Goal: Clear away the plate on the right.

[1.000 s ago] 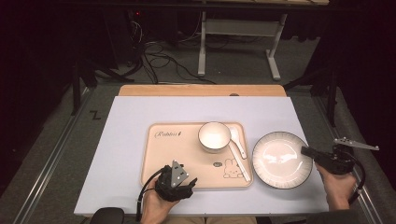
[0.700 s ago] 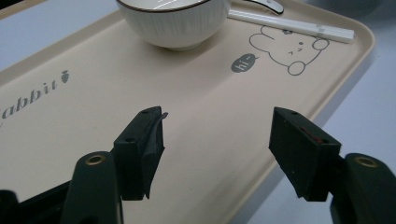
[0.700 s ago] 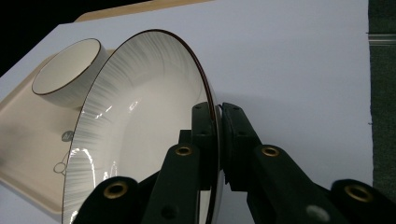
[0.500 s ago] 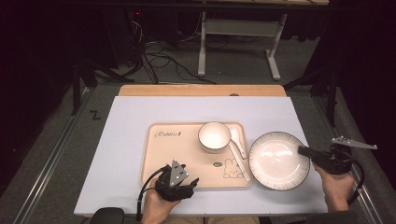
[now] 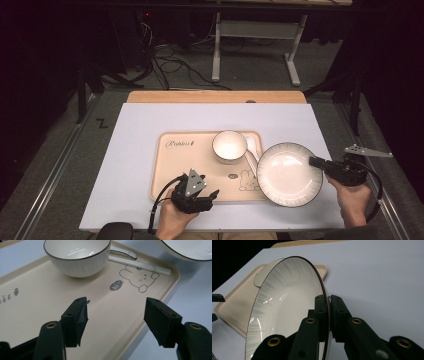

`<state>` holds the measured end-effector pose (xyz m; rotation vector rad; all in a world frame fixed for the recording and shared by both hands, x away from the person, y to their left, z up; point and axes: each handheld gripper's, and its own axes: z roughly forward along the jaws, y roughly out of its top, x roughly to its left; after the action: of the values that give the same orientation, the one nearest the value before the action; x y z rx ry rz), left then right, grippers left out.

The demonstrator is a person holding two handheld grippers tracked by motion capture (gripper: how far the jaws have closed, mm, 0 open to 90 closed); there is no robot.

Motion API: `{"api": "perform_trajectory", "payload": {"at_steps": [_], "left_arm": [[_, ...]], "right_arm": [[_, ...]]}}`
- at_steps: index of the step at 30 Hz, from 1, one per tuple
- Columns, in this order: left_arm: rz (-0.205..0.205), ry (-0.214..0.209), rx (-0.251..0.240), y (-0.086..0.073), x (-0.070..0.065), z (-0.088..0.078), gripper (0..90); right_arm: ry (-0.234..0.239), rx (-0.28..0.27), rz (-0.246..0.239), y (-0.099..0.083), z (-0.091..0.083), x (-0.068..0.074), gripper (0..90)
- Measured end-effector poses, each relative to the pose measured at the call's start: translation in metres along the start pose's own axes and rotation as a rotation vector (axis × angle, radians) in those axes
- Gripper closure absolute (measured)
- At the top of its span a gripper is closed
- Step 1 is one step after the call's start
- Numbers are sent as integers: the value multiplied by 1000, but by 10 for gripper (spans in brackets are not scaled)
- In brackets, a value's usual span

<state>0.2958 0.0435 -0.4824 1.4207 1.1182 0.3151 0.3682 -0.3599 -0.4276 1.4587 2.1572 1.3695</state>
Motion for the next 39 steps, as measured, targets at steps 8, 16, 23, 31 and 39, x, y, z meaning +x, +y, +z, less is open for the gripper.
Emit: {"api": "perform_trajectory", "payload": {"at_steps": [8,16,23,31,39], "left_arm": [[-37,-47,37,2,-6,5,380],[-38,-65,43,4,-12,8,396],[-42,-78,35,7,-16,8,409],[-62,-84,31,9,-17,11,421],[-68,-92,35,10,-18,13,418]], "right_arm": [[24,20,-32,2,10,13,859],[60,24,-47,4,17,24,859],[79,40,-75,5,26,36,859],[102,56,-104,8,36,50,859],[140,78,-147,11,52,69,859]]}}
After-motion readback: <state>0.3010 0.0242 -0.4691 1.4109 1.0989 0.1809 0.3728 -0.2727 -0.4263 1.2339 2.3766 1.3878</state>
